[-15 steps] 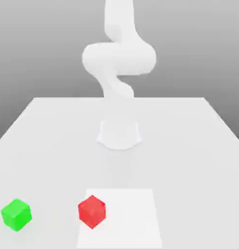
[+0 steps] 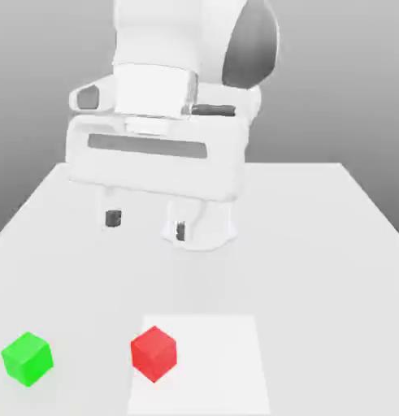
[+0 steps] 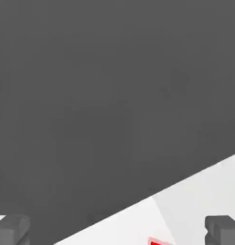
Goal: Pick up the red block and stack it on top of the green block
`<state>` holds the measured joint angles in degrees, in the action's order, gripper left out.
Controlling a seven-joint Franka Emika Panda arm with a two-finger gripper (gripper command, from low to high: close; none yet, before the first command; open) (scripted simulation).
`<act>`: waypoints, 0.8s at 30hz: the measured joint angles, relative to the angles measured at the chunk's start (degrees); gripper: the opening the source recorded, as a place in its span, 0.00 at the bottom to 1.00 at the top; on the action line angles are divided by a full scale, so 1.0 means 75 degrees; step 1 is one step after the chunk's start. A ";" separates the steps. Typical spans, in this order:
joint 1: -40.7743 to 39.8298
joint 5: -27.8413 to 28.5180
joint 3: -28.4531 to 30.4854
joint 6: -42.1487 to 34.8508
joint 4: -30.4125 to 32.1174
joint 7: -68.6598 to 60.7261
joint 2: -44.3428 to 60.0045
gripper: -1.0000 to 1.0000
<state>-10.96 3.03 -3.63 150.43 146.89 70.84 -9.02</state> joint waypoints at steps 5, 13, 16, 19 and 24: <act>-0.0191 -0.0168 0.0108 0.0705 0.0571 0.0740 0.1372 0.50; -0.0083 -0.0121 0.0272 0.2320 0.0538 0.1086 0.3456 0.00; -0.0084 -0.0117 0.0271 0.2325 0.0538 0.1091 0.3456 0.00; -0.0075 -0.0101 0.0282 0.2397 0.0527 0.1103 0.3535 0.00; -0.0146 -0.0251 0.0180 0.1518 0.0681 0.0998 0.2497 0.00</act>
<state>-12.05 1.15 -2.28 161.81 152.00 78.33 9.70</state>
